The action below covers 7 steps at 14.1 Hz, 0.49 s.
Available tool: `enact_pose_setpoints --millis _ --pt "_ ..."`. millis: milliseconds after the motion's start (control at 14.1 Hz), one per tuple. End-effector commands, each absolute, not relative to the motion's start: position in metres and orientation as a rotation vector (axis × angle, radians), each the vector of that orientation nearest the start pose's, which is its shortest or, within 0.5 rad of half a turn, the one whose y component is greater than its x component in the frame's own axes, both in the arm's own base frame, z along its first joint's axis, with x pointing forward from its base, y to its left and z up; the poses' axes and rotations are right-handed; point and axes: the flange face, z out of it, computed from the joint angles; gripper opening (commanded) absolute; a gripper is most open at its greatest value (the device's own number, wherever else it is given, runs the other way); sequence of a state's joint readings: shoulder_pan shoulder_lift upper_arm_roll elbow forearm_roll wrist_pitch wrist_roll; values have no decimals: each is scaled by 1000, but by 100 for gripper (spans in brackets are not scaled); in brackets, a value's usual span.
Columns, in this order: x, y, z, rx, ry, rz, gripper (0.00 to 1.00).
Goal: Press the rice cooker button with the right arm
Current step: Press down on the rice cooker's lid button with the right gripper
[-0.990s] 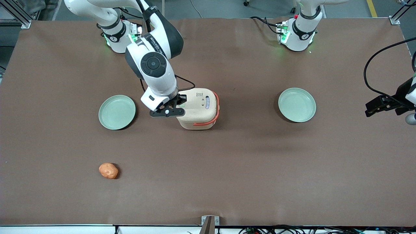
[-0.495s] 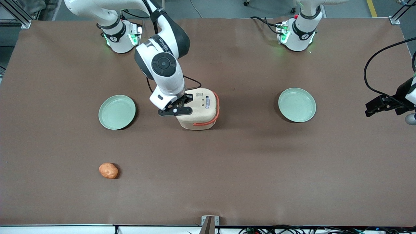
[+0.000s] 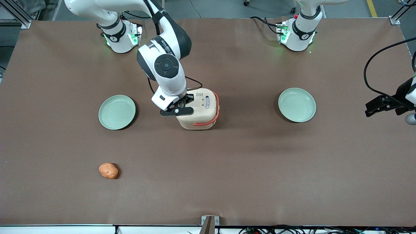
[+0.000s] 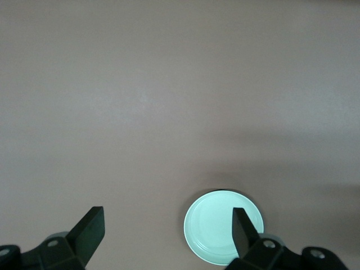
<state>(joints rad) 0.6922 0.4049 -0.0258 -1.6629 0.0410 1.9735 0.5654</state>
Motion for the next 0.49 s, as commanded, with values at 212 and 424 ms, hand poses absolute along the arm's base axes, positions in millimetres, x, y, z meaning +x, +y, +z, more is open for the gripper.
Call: enact_pose_setpoints --millis 212,424 --pt "506 411 325 -3199 -132 246 0" --pt "504 411 324 -3205 -136 262 0"
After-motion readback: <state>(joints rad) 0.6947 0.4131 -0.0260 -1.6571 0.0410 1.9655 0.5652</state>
